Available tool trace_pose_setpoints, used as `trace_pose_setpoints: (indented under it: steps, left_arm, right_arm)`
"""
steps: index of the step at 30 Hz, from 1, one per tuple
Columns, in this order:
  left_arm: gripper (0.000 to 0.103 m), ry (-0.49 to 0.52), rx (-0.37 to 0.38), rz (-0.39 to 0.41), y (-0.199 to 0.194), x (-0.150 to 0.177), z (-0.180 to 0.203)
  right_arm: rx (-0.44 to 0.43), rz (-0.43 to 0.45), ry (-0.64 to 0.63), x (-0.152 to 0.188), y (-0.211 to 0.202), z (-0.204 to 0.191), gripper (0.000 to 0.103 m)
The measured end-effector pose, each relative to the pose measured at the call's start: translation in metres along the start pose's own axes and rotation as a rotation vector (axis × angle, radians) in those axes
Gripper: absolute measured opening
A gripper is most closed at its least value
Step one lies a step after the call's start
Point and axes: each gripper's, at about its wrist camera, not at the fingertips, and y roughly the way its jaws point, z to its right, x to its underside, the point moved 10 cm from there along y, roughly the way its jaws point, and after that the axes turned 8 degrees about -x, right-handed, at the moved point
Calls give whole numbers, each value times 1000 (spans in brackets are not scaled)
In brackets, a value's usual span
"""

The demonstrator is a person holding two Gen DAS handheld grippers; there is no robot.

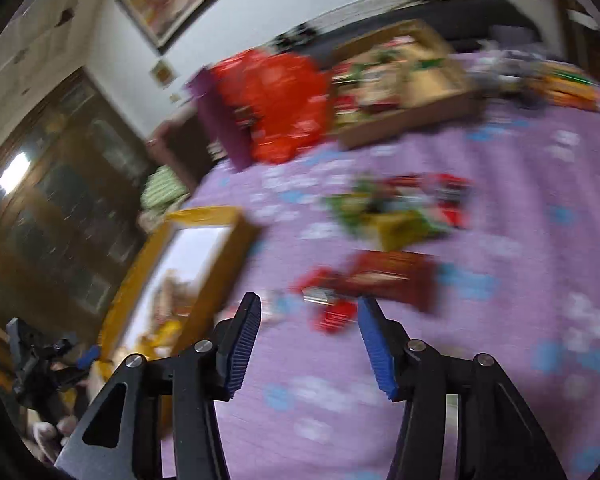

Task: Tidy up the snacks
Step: 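Grasp a red candy with the left gripper while the right gripper grasps a green packet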

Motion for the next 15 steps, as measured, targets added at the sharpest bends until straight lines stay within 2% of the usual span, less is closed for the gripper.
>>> trace_pose_setpoints:
  steps: [3,6,11,15]
  left_arm:
    - [76,80,10,-44,16,14,31]
    - [76,181,6,-87,32,31,67]
    - [76,374,-58,-141,60,58,121]
    - [76,422,-67,-187,82,71,147]
  right_arm:
    - [63,-12,33,14,-22,41,54]
    - [94,-28,28,31,-30,59,54]
    - [89,-61,-12,36,-16,59,55]
    - [156,-90,-111,41,0,54,55]
